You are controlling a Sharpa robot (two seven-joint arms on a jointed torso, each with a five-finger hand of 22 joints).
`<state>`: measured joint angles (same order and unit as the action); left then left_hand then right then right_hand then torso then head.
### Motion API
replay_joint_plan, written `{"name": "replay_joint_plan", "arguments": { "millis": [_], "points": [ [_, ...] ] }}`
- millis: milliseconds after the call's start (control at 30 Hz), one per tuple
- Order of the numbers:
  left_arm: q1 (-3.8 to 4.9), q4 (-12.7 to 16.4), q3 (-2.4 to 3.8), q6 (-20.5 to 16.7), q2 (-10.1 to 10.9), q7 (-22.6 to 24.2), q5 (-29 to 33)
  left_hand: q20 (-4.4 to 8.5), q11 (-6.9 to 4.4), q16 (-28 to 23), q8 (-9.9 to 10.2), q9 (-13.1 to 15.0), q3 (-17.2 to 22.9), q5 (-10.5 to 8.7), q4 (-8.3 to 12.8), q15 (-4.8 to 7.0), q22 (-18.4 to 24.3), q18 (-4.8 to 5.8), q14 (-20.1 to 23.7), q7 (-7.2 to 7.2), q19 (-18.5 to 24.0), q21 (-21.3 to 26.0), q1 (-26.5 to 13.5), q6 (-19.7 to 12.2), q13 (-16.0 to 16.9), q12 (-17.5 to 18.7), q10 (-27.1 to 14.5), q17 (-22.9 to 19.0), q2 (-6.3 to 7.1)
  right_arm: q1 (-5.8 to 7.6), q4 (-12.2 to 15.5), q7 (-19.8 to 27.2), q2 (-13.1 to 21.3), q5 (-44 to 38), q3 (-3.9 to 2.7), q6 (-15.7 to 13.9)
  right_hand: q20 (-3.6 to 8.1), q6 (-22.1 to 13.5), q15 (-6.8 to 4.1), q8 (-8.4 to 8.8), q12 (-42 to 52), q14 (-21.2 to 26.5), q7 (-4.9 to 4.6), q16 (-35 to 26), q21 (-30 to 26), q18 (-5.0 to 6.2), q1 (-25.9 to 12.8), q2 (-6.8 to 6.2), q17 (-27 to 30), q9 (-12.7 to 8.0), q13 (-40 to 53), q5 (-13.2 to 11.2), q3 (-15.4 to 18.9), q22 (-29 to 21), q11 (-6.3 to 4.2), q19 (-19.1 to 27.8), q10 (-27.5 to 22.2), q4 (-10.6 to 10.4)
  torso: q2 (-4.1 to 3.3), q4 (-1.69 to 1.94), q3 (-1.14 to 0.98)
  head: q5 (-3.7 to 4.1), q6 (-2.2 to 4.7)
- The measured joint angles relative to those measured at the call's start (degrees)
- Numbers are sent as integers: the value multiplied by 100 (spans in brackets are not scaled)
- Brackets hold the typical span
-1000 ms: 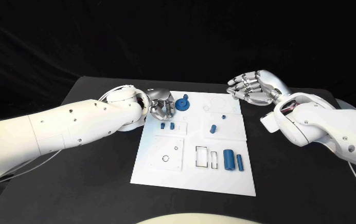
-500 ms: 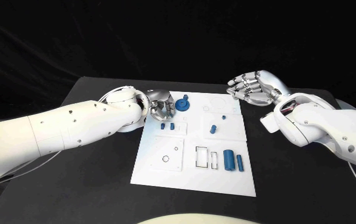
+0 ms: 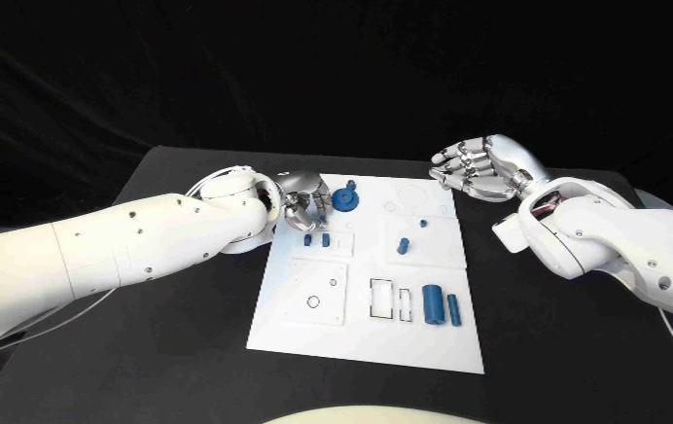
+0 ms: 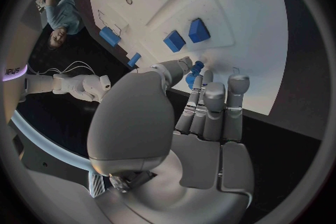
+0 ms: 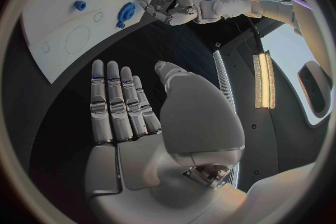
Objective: Assemble the parts on the task board
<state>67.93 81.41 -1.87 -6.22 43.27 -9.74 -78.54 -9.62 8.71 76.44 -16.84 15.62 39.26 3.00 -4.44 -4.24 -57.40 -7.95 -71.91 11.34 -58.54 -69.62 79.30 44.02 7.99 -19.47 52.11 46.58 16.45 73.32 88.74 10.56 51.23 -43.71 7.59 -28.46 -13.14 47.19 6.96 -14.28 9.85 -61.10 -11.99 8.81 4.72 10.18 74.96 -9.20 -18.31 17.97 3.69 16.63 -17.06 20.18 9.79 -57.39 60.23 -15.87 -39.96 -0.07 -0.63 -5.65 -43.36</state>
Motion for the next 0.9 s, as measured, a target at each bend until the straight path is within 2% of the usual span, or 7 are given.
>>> {"name": "replay_joint_plan", "arguments": {
  "millis": [300,400,567,667,767,867,900],
  "points": [
    [-2,46,2,-121,47,21,47,-18,0,-34,0,0,-54,0,-23,-8,105,0,87,0,85,67,-23,0,-5,0,-83,-143,-23,-6,-44,-52,2,-62,0,67,-6,91,-13,0,0,-77,-32,-31,2,0,102,35,5,0,0,-57,-26,-41,0,-38,0,59,0,0,2,11,9],
    [-3,86,5,-185,107,61,95,-30,-4,-35,0,0,-86,0,-55,-27,131,0,107,0,112,90,-23,0,-12,0,-125,-179,-23,-8,-79,-119,2,-205,0,141,135,236,-140,0,0,-527,-30,206,185,0,491,39,-90,0,0,-113,-221,-3,-89,-406,90,319,1,0,1,13,14],
    [-4,170,29,-351,273,274,463,-35,-5,-68,0,-17,-305,0,-122,-27,288,0,289,0,285,247,-46,0,-27,-13,-303,-405,-46,-10,-138,-296,2,-693,-1,326,505,522,-482,-34,53,-1625,139,903,860,0,710,-47,-516,0,24,-266,-479,375,-317,-1211,429,577,3,2,1,44,20],
    [-3,228,40,-513,412,577,1052,-81,39,-466,-28,-26,-629,0,-228,-68,798,-180,915,12,805,674,11,78,-68,-67,-555,-1319,-117,-10,-162,-462,-7,-1202,-1,498,679,703,-626,-34,53,-2066,209,1469,1354,1,753,-95,-934,-2,47,-266,-606,746,-409,-1501,628,694,4,2,-3,100,30],
    [-2,303,44,-657,531,906,1726,-92,52,-529,-38,-35,-767,0,-293,-71,892,-181,1030,14,870,775,84,79,-71,-168,-584,-1525,-190,-13,-164,-617,-21,-1722,-1,639,730,775,-678,-34,53,-2181,264,1826,1645,0,685,-163,-1221,-5,62,-266,-708,1000,-474,-1552,723,721,4,-1,-7,151,39],
    [-1,398,48,-830,662,1333,2643,-92,19,-551,-68,-35,-853,0,-379,-56,1034,-180,1045,32,972,895,23,198,-22,-380,-378,-1620,-252,-31,-158,-826,-51,-2440,-1,787,796,863,-729,-34,-40,-2263,311,2469,2569,-19,572,-276,-1701,-5,99,-301,-835,1833,-508,-1680,785,734,4,-4,-7,219,49],
    [-1,427,49,-875,694,1461,2925,-79,1,-551,-94,-35,-861,0,-416,-39,1029,-180,1061,51,959,894,17,218,2,-451,-300,-1651,-259,-39,-158,-890,-64,-2658,-1,826,816,865,-729,-34,-69,-2263,313,2636,2911,-94,549,-299,-1827,-5,107,-301,-873,2143,-508,-1700,785,725,3,-4,-6,240,51]
  ]
}}
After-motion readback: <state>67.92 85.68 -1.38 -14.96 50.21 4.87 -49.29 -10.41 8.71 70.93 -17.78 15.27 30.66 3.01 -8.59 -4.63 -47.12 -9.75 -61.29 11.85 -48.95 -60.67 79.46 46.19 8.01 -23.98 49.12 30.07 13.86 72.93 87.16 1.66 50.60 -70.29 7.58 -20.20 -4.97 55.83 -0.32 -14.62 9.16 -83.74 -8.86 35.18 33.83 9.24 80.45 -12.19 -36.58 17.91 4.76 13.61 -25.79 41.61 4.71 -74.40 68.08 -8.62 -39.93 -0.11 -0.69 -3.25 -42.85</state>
